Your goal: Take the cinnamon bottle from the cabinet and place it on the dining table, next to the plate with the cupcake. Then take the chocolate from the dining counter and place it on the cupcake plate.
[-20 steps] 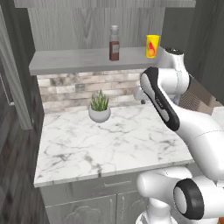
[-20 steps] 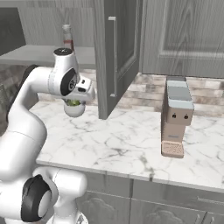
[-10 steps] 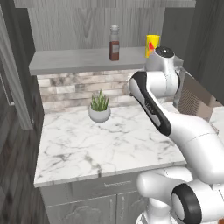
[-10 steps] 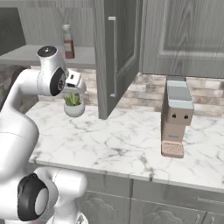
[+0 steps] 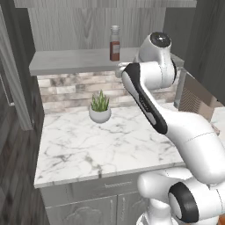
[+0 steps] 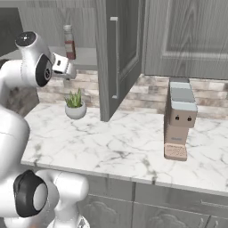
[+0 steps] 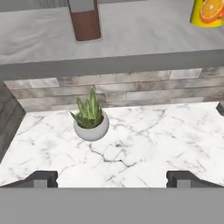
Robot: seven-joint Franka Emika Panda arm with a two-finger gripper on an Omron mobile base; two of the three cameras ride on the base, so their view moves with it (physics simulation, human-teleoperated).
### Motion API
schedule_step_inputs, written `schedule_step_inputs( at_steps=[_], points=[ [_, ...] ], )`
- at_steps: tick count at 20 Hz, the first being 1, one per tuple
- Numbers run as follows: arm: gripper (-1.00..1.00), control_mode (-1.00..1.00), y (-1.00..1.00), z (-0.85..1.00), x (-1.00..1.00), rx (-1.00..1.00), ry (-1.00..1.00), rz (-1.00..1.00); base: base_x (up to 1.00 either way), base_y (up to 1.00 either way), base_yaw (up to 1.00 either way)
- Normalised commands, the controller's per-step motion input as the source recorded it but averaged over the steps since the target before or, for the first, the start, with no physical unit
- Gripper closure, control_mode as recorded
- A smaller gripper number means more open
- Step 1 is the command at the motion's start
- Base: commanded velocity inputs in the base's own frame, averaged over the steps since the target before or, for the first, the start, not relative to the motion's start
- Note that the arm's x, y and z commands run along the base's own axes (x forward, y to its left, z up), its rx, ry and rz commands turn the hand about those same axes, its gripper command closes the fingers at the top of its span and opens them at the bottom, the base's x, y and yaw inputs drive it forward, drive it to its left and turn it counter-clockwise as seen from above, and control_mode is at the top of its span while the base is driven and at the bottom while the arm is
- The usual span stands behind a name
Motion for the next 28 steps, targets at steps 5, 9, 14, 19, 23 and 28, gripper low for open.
schedule_step_inputs(
  at_steps=[5,9,14,19,23,28],
  points=[
    [-1.0,-1.0,0.0,0.84,0.31,0.0,0.0,-0.03,0.0,0.0,0.0],
    [-1.0,-1.0,0.0,0.17,0.6,0.0,-0.01,0.0,0.0,0.0,0.0],
    [-1.0,-1.0,0.0,-0.09,0.42,-0.06,-0.12,0.0,0.0,0.0,0.0],
    [-1.0,-1.0,0.07,-0.02,0.52,-0.02,0.0,0.02,0.0,0.0,0.0],
    [-1.0,-1.0,0.04,-0.01,0.7,0.0,-0.11,0.11,0.0,0.0,0.0],
    [-1.0,-1.0,0.13,0.0,0.59,0.0,-0.05,0.07,0.0,0.0,0.0]
  ],
)
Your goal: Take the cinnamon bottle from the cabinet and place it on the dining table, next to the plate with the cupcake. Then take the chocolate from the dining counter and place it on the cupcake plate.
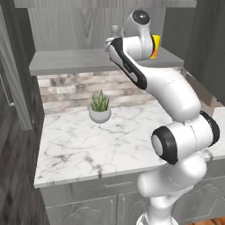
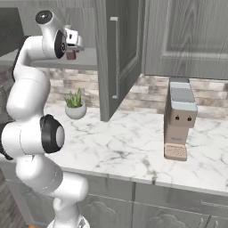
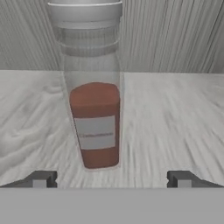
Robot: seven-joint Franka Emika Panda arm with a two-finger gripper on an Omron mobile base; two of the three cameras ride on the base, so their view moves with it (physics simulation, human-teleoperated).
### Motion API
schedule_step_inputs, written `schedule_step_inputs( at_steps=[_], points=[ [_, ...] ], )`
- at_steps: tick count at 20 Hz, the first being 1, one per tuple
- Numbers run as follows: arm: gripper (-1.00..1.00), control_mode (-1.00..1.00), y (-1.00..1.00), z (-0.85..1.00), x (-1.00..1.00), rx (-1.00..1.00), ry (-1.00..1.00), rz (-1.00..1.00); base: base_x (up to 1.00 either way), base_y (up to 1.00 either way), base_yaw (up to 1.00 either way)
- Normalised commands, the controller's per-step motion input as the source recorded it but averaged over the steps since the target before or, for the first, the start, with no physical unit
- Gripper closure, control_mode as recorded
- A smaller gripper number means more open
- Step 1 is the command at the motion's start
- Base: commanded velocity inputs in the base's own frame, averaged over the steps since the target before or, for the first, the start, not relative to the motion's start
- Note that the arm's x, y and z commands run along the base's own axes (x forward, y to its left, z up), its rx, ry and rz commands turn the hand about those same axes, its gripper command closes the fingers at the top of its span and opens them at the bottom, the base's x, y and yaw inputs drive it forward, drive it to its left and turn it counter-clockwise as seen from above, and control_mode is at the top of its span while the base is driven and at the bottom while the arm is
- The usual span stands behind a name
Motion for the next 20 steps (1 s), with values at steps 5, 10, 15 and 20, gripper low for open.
schedule_step_inputs(
  at_steps=[5,10,15,20],
  points=[
    [-1.0,-1.0,0.14,0.0,0.35,0.0,0.0,0.01,0.0,0.0,0.0],
    [-1.0,-1.0,0.07,0.0,0.36,0.0,0.0,0.0,0.0,0.0,0.0],
    [-1.0,-1.0,0.04,0.0,0.32,0.0,0.0,0.0,0.0,0.0,0.0],
    [-1.0,-1.0,0.01,0.0,0.11,0.0,-0.01,0.0,0.0,0.0,0.0]
  ],
)
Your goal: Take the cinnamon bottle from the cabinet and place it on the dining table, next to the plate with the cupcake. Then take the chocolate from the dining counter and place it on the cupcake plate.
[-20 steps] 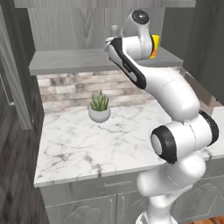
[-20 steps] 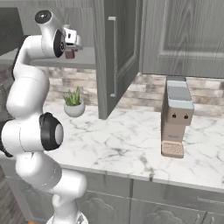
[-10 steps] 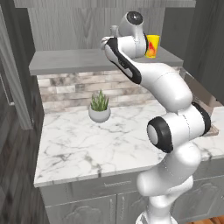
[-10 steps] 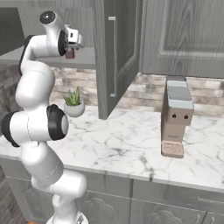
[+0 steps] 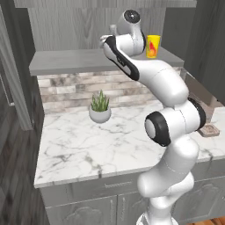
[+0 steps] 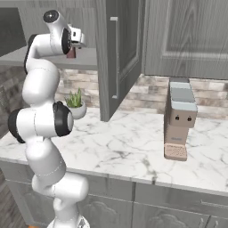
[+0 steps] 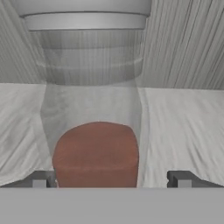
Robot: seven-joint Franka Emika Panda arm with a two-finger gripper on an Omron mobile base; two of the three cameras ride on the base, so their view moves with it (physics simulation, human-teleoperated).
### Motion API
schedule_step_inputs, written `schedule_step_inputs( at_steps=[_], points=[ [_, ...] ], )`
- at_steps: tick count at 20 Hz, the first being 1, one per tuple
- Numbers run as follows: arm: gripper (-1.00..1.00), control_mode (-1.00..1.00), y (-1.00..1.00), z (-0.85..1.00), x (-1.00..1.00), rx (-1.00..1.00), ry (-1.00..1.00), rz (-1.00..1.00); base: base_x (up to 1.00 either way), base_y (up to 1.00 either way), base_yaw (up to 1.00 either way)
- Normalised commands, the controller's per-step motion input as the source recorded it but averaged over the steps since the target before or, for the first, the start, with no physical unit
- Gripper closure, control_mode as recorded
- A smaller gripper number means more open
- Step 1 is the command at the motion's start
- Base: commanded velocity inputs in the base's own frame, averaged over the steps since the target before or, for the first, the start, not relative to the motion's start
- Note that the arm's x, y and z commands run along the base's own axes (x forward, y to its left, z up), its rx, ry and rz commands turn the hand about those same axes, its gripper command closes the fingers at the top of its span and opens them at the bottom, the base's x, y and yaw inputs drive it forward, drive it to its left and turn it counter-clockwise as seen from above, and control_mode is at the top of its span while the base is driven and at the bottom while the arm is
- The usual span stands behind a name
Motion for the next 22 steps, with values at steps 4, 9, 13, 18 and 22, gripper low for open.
schedule_step_inputs(
  at_steps=[4,9,13,18,22],
  points=[
    [1.0,-1.0,0.0,-0.01,0.0,0.0,0.0,0.0,0.0,0.0,0.0],
    [1.0,-1.0,0.0,-0.01,0.0,0.0,0.0,0.0,0.0,0.0,0.0],
    [1.0,-1.0,0.0,-0.07,-0.28,0.0,-0.02,0.01,0.0,0.0,0.0],
    [1.0,-1.0,0.02,-0.05,-0.91,-0.01,-0.03,0.02,0.0,0.0,0.0],
    [1.0,-1.0,0.0,-0.01,-1.0,-0.03,-0.02,0.04,0.0,0.0,0.0]
  ],
)
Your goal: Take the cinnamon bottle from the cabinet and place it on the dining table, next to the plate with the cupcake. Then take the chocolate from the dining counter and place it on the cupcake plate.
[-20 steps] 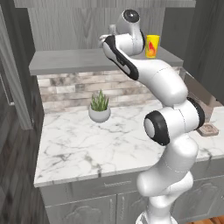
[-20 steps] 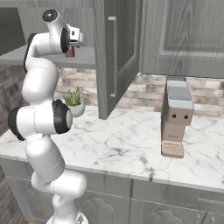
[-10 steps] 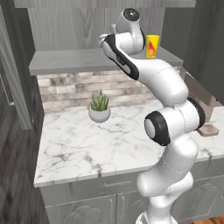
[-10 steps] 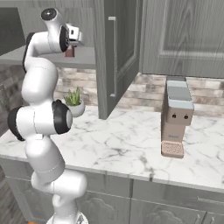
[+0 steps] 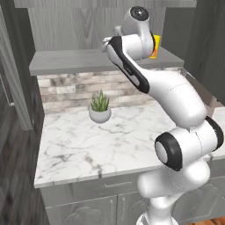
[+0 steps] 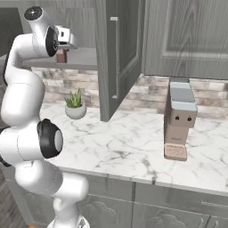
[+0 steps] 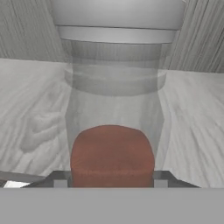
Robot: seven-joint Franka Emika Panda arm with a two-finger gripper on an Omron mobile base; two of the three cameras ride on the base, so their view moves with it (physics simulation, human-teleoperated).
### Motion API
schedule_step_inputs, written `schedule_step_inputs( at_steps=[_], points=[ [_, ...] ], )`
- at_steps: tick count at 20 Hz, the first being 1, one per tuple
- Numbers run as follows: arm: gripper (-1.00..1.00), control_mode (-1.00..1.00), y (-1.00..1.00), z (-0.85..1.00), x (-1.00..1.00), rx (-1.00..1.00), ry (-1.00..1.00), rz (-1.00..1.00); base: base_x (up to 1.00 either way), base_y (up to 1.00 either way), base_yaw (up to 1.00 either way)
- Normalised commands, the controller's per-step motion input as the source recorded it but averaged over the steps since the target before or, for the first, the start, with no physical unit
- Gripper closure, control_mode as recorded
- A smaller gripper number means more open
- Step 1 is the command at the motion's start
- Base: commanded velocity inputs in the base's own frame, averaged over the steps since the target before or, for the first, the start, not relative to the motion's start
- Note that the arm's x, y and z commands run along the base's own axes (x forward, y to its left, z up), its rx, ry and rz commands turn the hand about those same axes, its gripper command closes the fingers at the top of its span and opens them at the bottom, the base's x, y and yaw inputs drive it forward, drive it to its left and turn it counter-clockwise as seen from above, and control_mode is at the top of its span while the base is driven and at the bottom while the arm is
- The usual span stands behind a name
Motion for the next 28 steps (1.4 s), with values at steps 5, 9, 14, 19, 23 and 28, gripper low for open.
schedule_step_inputs(
  at_steps=[5,9,14,19,23,28],
  points=[
    [1.0,-1.0,0.0,0.0,-1.0,-0.01,-0.03,0.02,0.0,0.0,0.0],
    [1.0,-1.0,0.0,0.0,-1.0,0.0,0.0,0.0,0.0,0.0,0.0],
    [1.0,-1.0,0.0,0.01,-1.0,0.0,0.0,0.0,0.0,0.0,0.0],
    [1.0,-1.0,0.0,0.13,-0.79,0.0,0.0,0.0,0.0,0.0,0.0],
    [1.0,-1.0,0.0,0.0,-0.47,0.0,-0.01,0.0,0.0,0.0,0.0],
    [1.0,-1.0,-0.13,0.0,-0.5,0.03,0.0,0.0,0.0,0.0,0.0]
  ],
)
